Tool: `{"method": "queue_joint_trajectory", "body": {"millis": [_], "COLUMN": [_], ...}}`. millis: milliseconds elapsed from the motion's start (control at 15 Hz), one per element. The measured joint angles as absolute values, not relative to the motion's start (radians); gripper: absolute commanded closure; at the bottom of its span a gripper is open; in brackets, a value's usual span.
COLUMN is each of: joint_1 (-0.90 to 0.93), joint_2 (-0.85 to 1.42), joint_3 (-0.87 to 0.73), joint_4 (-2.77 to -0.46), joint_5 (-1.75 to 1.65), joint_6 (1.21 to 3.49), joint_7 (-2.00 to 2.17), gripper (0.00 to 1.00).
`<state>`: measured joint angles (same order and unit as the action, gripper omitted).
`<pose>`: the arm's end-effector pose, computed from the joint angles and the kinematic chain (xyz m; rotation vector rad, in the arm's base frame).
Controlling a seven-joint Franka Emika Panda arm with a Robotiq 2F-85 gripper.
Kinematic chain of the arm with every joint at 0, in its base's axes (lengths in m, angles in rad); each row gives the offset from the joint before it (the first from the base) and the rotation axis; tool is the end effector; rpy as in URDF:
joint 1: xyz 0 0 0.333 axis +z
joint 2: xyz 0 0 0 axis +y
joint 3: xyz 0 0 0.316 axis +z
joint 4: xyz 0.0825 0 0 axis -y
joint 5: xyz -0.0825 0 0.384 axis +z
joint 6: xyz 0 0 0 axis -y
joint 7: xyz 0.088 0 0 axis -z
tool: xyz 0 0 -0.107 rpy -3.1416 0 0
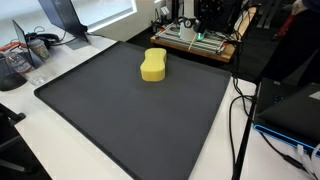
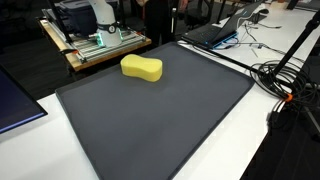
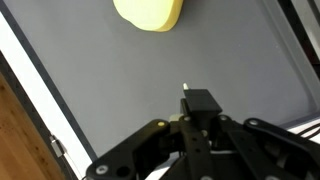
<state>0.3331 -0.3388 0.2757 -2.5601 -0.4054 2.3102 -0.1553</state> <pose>0.3555 0.2368 0.3895 2.4089 1.3446 0.2087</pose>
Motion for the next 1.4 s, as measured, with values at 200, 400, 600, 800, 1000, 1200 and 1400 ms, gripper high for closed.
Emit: {"method": "queue_joint_trajectory", "body": {"millis": [200,400,600,800,1000,1200,1400], "joint_1": [0.333,0.325,0.306,0.277,0.245,0.232,0.202], "joint_2": [-0.344,-0.344,-0.338,-0.314,-0.271,-0.209,-0.146], "joint_3": [0.275,0.279,0.284,0.284,0.275,0.243,0.209], "joint_4": [-2.56,-2.558,-2.537,-2.496,-2.447,-2.396,-2.335], "joint_5": [-0.401,-0.403,-0.403,-0.402,-0.395,-0.348,-0.334], "joint_6": [2.306,2.305,2.282,2.202,2.156,2.154,2.154], "joint_7": [-0.155,-0.124,-0.081,-0.039,-0.027,-0.036,-0.032], "gripper": [0.97,0.97,0.97,0.97,0.97,0.97,0.97]}}
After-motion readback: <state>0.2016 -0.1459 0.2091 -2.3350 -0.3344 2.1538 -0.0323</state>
